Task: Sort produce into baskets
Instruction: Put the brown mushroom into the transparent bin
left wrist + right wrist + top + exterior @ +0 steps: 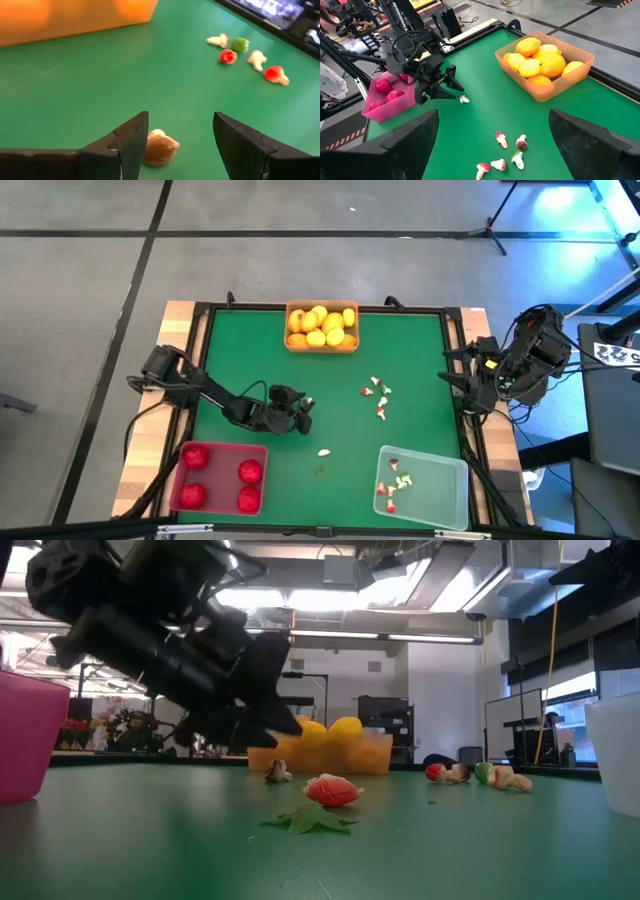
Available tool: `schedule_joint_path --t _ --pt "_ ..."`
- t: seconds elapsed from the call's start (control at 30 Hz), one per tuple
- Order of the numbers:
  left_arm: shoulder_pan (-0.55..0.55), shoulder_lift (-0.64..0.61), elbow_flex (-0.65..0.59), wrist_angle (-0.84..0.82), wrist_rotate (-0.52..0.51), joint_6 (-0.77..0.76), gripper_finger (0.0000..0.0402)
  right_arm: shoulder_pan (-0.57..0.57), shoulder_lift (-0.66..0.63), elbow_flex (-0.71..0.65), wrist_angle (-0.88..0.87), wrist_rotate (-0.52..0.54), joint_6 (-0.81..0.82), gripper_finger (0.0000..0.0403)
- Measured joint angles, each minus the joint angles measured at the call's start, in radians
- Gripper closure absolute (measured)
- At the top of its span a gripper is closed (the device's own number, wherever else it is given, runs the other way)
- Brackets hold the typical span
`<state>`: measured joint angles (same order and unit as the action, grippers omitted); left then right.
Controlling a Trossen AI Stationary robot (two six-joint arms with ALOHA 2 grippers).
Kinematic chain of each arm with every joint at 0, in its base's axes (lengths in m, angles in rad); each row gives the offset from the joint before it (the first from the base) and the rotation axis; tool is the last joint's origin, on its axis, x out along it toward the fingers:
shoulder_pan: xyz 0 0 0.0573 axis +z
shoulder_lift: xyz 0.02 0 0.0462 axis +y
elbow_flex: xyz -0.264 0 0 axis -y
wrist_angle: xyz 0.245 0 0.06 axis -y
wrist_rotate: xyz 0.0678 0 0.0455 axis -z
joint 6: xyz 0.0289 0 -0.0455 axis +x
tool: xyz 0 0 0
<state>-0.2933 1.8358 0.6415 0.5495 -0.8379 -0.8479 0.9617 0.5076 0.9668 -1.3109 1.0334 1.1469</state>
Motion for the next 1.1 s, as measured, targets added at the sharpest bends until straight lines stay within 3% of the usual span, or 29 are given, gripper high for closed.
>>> schedule_joint_path --t 0.27,0.5,0.9,1.1 --pt "0.001 0.135 0.002 0.045 -0.061 -0.092 0.0184 0.0 0.0 0.0 0.0 -0.006 0.0 0.0029" --pt "0.005 0.166 0.004 0.046 -0.085 -0.093 0.0187 0.0 0.0 0.0 0.0 -0.016 0.008 0.0029" --pt "0.004 0.167 0.011 0.039 -0.065 -0.07 0.0284 0.0 0.0 0.0 0.001 -0.017 0.008 0.0029" --pt "0.007 0.16 0.063 0.034 -0.015 -0.04 0.0309 0.0 0.0 0.0 0.009 -0.017 0.008 0.0029"
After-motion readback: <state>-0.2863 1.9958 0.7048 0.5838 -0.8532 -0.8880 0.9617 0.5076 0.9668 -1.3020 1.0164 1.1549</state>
